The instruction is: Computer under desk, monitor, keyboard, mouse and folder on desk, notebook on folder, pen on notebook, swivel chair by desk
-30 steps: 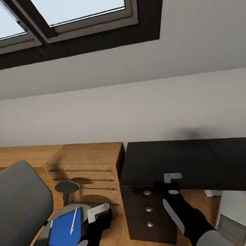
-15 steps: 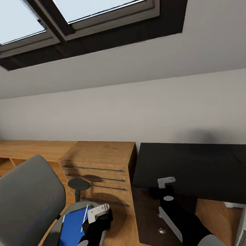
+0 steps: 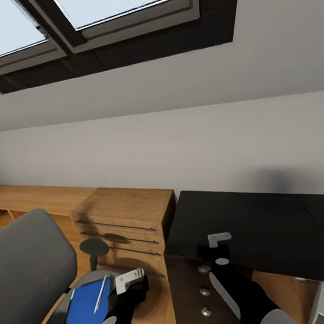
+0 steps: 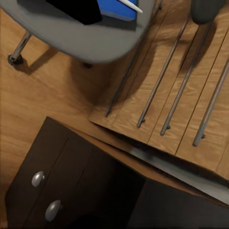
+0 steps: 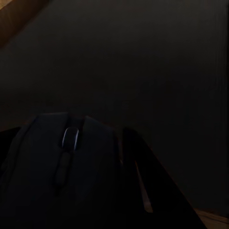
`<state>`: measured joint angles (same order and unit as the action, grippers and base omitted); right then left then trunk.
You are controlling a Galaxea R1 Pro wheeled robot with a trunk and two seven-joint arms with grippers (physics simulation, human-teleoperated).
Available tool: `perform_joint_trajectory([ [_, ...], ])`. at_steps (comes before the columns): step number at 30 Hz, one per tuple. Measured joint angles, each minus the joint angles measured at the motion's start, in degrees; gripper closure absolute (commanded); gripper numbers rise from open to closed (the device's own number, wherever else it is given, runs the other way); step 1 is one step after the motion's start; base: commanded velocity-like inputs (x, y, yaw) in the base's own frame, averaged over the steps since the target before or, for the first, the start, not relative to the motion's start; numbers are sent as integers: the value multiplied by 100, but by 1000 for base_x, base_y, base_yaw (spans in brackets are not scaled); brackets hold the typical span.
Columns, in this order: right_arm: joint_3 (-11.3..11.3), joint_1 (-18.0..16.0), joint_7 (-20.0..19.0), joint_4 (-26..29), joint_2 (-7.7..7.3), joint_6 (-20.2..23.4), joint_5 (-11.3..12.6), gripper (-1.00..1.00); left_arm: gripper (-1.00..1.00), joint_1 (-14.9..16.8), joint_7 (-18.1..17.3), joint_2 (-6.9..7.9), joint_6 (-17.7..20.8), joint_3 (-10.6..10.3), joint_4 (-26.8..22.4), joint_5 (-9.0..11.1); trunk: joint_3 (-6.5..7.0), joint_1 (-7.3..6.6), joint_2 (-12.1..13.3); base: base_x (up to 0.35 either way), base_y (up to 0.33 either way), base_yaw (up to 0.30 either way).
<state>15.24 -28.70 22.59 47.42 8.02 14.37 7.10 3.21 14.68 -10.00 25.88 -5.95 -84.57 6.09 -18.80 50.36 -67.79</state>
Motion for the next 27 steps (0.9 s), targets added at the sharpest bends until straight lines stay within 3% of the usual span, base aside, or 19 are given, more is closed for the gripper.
perform_joint_trajectory([
  [5, -1, 0, 3, -6, -5, -119, -6, 100, -100, 0, 1, 0, -4, 5, 3, 7, 0, 1, 0, 103, -185, 228],
  [15, -2, -1, 4, -20, -6, -132, -13, 100, -100, 0, 1, 0, -6, 6, 4, 8, 0, 2, 0, 9, -18, 268],
  [21, 10, 1, -4, -21, -3, -124, -9, 100, -100, 1, 2, 0, -7, 5, 2, 7, -7, 2, 1, 0, 0, 58],
  [27, 1, 1, -54, -124, -22, -132, -35, 100, -100, 1, 3, 0, -6, 4, 0, 6, -7, -2, 0, 252, 42, 2],
])
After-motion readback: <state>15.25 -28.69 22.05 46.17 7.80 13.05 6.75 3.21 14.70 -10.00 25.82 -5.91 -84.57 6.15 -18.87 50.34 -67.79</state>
